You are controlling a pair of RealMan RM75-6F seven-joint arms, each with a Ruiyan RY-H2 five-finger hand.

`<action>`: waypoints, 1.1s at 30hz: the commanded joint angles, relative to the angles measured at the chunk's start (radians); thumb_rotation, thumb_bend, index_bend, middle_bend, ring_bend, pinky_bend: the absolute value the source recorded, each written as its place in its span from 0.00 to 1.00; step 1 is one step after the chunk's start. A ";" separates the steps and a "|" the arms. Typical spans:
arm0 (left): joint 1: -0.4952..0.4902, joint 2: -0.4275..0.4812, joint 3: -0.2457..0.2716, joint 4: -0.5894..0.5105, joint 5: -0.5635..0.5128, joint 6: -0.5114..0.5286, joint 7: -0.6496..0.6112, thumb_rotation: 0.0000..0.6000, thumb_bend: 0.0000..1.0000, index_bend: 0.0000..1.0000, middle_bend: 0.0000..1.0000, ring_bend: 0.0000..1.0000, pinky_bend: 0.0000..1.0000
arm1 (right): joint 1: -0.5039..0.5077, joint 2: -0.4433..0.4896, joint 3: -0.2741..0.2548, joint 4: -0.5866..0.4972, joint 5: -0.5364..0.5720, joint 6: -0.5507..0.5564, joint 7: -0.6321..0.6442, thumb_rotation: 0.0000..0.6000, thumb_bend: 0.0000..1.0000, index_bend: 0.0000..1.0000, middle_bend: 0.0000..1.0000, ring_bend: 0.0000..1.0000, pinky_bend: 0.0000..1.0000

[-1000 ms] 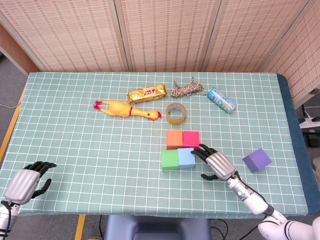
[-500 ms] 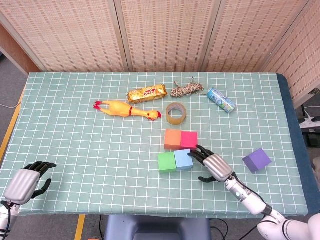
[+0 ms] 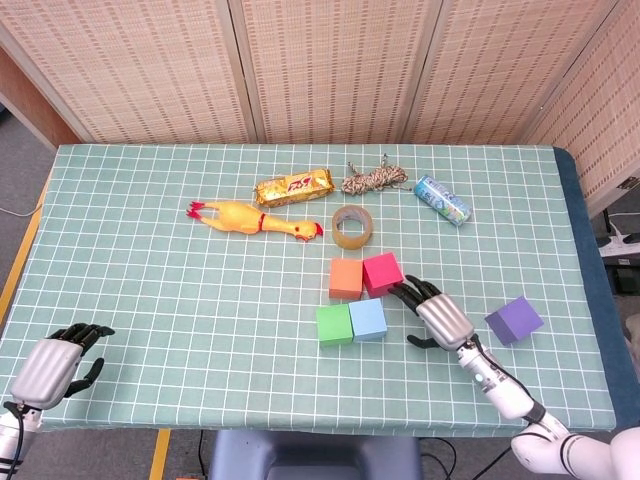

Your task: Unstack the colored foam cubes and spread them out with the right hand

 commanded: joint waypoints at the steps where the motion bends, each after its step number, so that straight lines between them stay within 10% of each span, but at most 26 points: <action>1: 0.000 0.001 0.000 0.001 -0.001 0.000 -0.002 1.00 0.46 0.31 0.34 0.30 0.47 | 0.004 -0.005 0.004 0.008 0.006 -0.002 0.020 1.00 0.11 0.12 0.09 0.00 0.15; 13: -0.002 0.000 0.001 -0.002 -0.001 -0.006 0.003 1.00 0.46 0.31 0.34 0.30 0.47 | 0.011 -0.058 0.065 0.049 0.015 0.090 -0.036 1.00 0.11 0.12 0.09 0.00 0.15; 33: -0.008 -0.003 0.007 0.004 -0.002 -0.024 -0.001 1.00 0.46 0.31 0.35 0.30 0.47 | 0.173 -0.217 0.184 0.230 0.179 -0.160 -0.120 1.00 0.11 0.16 0.17 0.02 0.17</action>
